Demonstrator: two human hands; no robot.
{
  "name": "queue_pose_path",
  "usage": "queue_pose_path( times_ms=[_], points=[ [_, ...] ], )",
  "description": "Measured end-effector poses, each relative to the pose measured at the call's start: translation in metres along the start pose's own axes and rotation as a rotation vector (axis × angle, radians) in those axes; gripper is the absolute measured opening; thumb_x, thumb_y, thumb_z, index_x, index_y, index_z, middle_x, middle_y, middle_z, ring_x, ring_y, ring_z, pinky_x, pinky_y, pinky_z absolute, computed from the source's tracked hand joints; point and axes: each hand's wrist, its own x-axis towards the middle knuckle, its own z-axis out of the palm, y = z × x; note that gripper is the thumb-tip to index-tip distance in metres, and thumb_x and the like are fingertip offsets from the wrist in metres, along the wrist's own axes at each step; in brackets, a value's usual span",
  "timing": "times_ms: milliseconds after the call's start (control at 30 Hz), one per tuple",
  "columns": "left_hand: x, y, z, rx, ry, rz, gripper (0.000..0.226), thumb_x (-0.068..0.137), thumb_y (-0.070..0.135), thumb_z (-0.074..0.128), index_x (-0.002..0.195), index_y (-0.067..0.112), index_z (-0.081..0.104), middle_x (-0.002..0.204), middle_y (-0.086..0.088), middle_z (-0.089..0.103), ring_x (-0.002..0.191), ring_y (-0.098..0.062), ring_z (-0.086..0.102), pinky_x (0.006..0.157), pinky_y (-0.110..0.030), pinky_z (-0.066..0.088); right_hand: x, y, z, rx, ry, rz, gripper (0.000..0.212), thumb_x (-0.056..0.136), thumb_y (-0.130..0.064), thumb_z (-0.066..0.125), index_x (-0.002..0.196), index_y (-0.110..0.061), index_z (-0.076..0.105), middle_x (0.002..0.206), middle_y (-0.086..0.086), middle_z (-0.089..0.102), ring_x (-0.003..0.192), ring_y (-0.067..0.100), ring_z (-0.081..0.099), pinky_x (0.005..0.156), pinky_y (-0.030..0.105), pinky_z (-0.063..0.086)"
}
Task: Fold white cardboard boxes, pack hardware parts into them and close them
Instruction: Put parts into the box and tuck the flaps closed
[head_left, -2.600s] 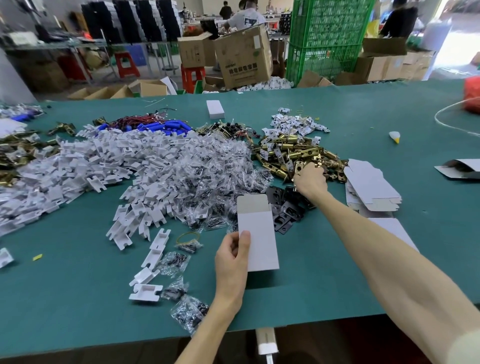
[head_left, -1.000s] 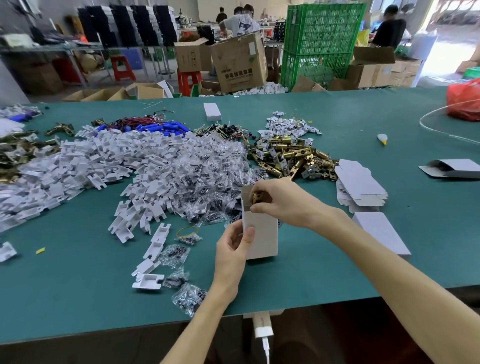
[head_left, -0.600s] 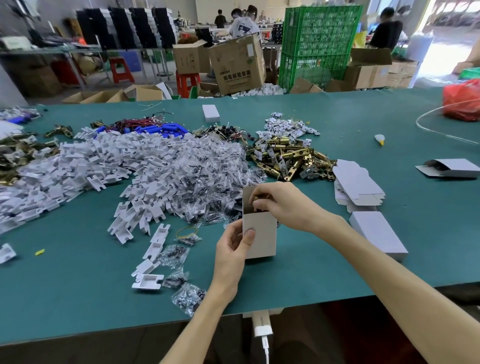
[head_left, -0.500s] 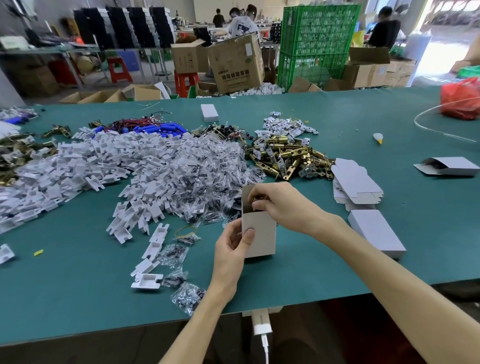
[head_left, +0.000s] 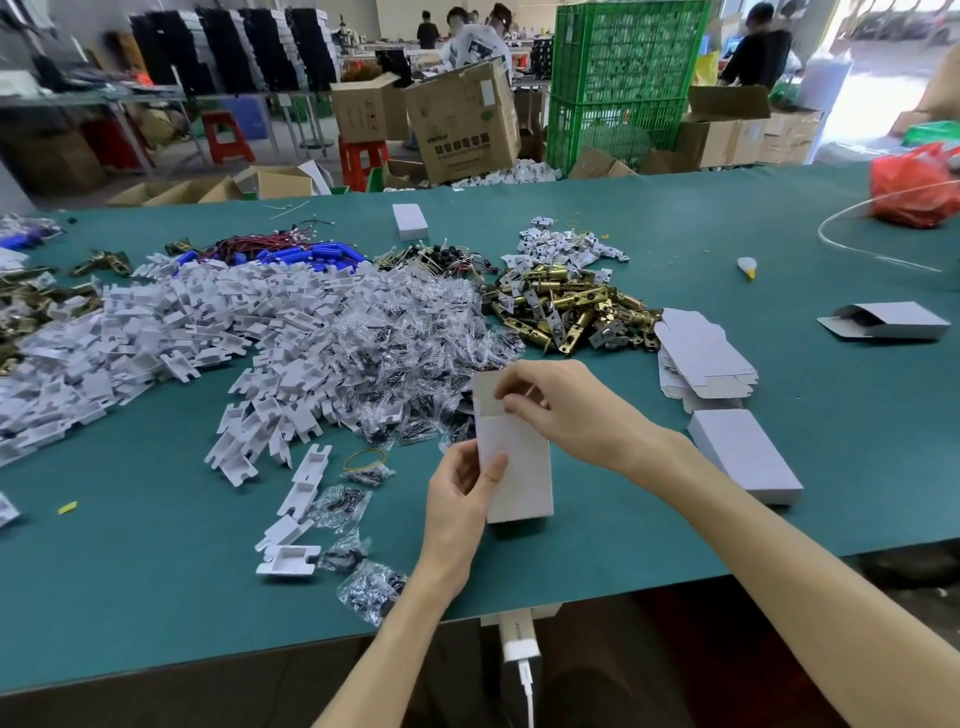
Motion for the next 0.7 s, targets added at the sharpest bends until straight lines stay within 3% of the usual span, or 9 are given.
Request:
queue_pose_path(
  times_ms=[267, 400, 600, 700],
  points=[
    [0.0, -0.002, 0.001, -0.005, 0.023, -0.03, 0.038, 0.091, 0.039, 0.071, 0.117, 0.011, 0.066, 0.109, -0.002, 0.076, 0.099, -0.014, 0.071, 0.081, -0.028, 0.057, 0.005, 0.003, 0.003, 0.017, 0.145, 0.032, 0.015, 0.1, -0.011, 0.058, 0.112, -0.012, 0.067, 0.103, -0.001, 0.066, 0.091, 0.014, 0.06, 0.084, 0.033, 0.051],
    [-0.001, -0.002, 0.002, 0.003, 0.012, -0.027, 0.04, 0.089, 0.041, 0.072, 0.115, 0.012, 0.066, 0.102, 0.006, 0.076, 0.093, -0.006, 0.07, 0.077, -0.021, 0.054, 0.015, -0.009, 0.012, 0.075, 0.232, 0.008, 0.016, 0.098, -0.008, 0.061, 0.112, -0.008, 0.068, 0.103, 0.001, 0.066, 0.092, 0.012, 0.059, 0.085, 0.022, 0.048],
    [0.0, -0.004, 0.002, 0.071, 0.018, -0.003, 0.033, 0.094, 0.044, 0.069, 0.11, 0.015, 0.067, 0.093, 0.001, 0.069, 0.081, -0.002, 0.06, 0.073, -0.016, 0.048, 0.048, -0.024, 0.037, -0.072, 0.078, 0.034, 0.022, 0.099, -0.012, 0.056, 0.121, -0.006, 0.062, 0.121, 0.008, 0.061, 0.11, 0.025, 0.058, 0.095, 0.039, 0.048],
    [-0.001, -0.003, 0.002, 0.068, 0.025, -0.007, 0.035, 0.094, 0.046, 0.069, 0.109, 0.015, 0.067, 0.088, 0.005, 0.065, 0.077, 0.0, 0.056, 0.07, -0.015, 0.046, 0.067, -0.028, 0.048, -0.267, 0.015, 0.041, 0.017, 0.098, -0.007, 0.054, 0.113, -0.005, 0.061, 0.113, 0.012, 0.061, 0.104, 0.032, 0.06, 0.089, 0.044, 0.05]
  ],
)
